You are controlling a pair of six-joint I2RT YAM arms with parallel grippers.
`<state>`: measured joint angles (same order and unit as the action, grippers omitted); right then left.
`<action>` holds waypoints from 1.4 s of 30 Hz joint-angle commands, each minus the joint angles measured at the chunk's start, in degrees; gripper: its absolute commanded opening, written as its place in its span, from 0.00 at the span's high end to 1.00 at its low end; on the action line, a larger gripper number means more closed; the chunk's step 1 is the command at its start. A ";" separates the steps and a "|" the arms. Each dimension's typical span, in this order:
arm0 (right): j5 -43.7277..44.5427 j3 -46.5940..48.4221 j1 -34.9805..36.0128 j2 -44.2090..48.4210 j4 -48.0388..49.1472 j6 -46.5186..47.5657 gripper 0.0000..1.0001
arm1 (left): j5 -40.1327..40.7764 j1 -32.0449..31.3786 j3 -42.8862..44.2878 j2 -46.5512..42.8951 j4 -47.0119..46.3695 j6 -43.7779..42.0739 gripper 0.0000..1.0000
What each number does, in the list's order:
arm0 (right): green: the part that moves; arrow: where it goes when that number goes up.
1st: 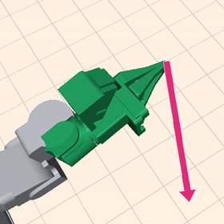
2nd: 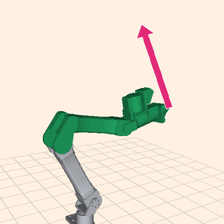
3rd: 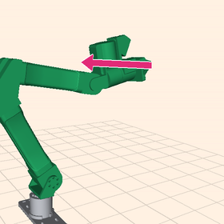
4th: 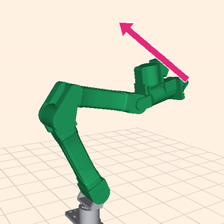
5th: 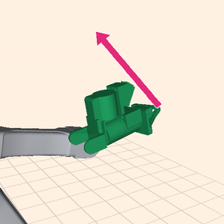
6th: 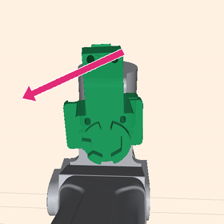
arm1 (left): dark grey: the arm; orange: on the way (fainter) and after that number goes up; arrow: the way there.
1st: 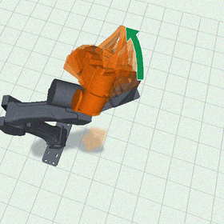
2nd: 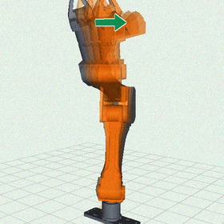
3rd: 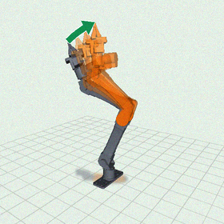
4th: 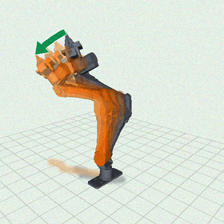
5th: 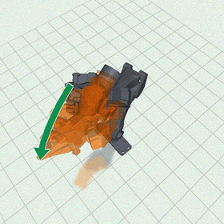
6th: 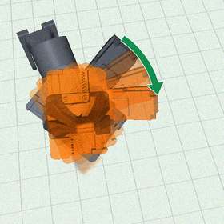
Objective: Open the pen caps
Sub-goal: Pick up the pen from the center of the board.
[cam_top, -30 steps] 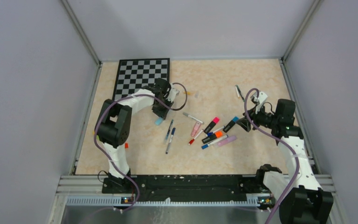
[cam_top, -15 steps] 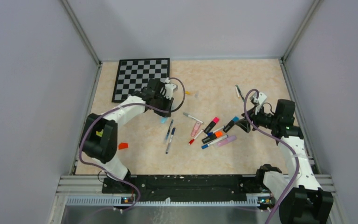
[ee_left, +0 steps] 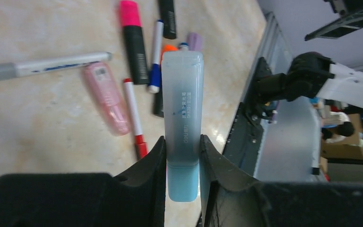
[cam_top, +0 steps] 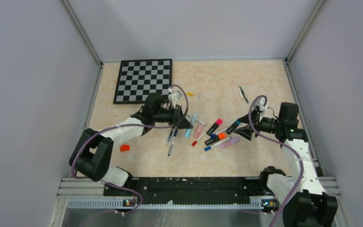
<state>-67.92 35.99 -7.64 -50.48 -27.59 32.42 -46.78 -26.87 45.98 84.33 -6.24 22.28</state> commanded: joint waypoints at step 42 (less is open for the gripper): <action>11.28 5.43 20.66 -12.13 17.47 -42.61 1.00 | 53.97 -38.79 0.28 1.61 -26.57 10.45 0.84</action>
<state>-55.42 39.55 12.32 -62.17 -13.17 -9.37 6.57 -65.01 43.90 86.56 -29.43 32.38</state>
